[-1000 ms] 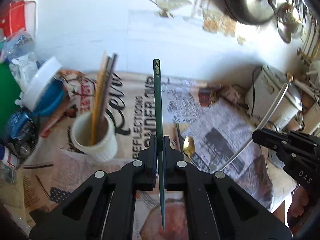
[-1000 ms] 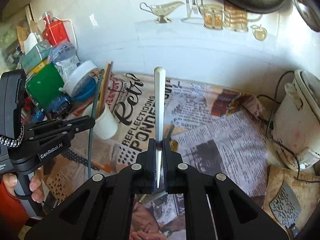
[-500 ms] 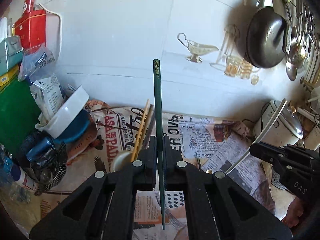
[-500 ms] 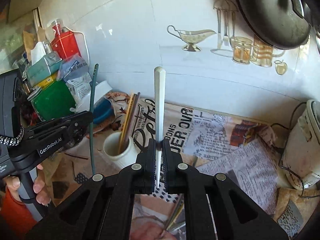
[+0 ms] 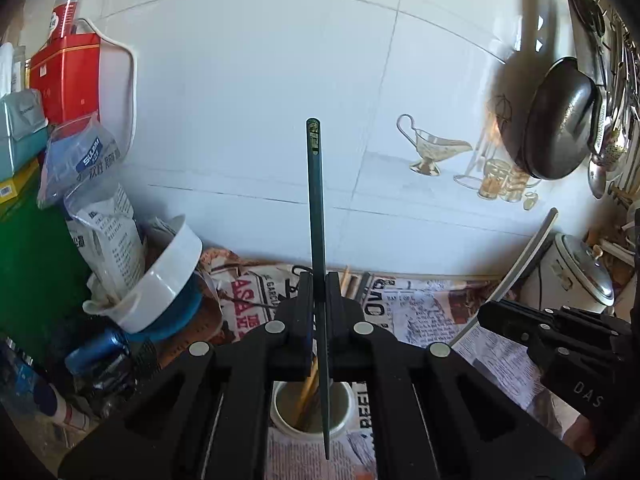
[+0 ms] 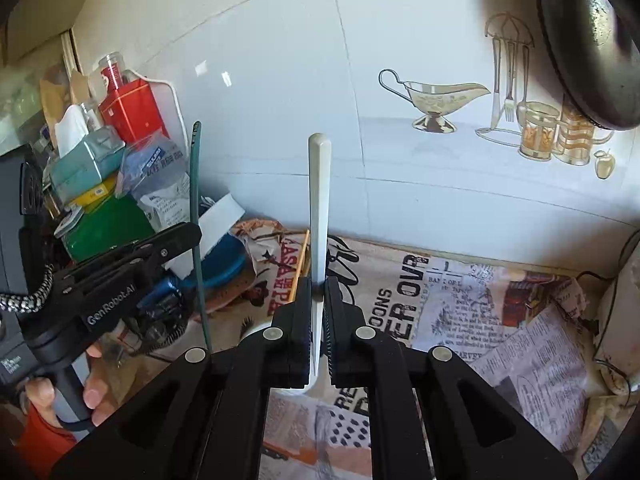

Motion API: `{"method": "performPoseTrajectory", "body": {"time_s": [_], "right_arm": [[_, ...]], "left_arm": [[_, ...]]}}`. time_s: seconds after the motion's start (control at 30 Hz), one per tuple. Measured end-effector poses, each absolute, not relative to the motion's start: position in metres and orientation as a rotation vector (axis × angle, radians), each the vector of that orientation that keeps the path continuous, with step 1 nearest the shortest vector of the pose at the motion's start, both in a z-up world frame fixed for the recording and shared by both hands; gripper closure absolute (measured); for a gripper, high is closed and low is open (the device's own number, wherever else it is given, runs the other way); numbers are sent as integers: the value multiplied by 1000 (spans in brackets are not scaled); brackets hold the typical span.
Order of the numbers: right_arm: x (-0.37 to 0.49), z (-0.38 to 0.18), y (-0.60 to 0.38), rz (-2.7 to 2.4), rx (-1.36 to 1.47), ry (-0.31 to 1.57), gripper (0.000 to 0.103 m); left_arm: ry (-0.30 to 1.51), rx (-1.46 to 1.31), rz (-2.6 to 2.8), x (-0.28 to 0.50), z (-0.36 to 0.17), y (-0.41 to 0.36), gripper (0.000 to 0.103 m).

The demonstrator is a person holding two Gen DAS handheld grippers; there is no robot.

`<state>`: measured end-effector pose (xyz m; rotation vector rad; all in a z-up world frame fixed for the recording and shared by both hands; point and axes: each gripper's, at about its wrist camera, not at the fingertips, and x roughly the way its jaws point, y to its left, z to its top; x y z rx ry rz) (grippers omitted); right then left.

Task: Organize utensils
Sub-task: 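Lift the green stick with the left tool toward the cup while the right tool carries the white stick, then lower the green stick into the white cup with the left tool while the right tool inserts the white stick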

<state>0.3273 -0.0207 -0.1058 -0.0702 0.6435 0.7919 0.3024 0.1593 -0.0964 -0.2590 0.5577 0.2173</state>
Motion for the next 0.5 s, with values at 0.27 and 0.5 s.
{"method": "performPoseTrajectory", "body": {"time_s": [0.27, 0.5], "right_arm": [[333, -107, 2, 794, -60, 650, 97], [339, -131, 25, 799, -90, 710, 97]], "left_arm": [[569, -288, 210, 334, -117, 182, 100], [607, -288, 223, 356, -149, 192, 100]]}}
